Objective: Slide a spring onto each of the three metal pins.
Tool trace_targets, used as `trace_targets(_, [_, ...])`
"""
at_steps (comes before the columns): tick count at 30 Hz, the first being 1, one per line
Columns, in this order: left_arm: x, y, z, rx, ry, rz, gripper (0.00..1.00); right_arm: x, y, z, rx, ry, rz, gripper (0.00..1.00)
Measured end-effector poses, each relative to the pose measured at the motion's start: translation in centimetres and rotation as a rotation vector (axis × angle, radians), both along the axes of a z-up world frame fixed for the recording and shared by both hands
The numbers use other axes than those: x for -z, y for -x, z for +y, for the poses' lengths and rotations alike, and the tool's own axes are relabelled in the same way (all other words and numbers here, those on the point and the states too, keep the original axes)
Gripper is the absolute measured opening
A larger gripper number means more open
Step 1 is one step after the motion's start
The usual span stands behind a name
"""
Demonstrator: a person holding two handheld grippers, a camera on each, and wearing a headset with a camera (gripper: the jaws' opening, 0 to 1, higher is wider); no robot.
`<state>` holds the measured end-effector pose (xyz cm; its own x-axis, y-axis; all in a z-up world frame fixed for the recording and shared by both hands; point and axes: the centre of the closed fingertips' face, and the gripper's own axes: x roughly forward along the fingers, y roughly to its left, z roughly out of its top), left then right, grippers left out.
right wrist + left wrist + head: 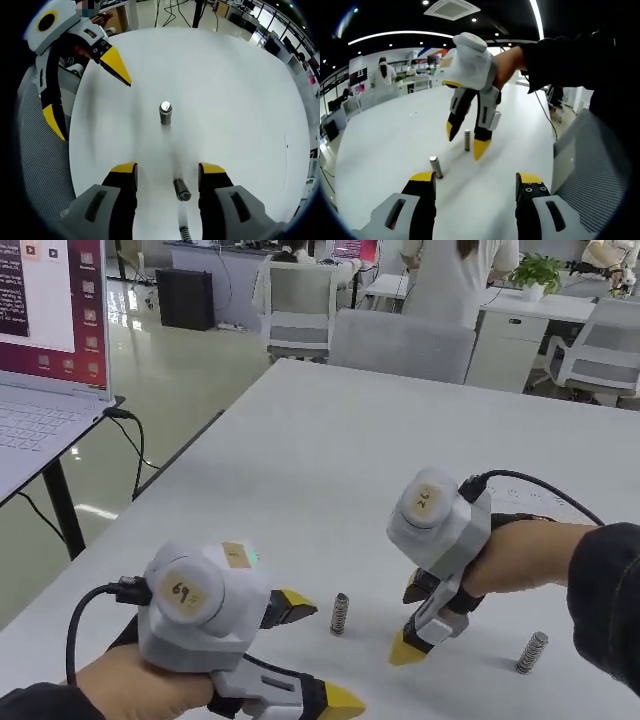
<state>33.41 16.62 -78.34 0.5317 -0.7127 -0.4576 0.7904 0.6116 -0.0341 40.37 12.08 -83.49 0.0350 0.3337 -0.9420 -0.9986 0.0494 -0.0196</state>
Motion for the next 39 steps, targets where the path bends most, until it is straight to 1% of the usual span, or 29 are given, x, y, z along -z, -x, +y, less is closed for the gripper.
trace_targets(10, [0.0,0.0,0.0,0.002,-0.001,0.0,0.6,-0.3,-0.2,-0.9,0.019,-0.009,-0.012,0.48])
trace_targets(23, [0.1,0.1,-0.2,0.009,-0.003,0.003,0.6,-0.1,-0.5,-2.3,0.054,-0.018,-0.016,0.48])
trace_targets(39, [0.3,0.2,-0.1,0.009,-0.004,0.009,0.59,-0.1,-1.3,-4.2,0.105,-0.032,-0.023,0.47])
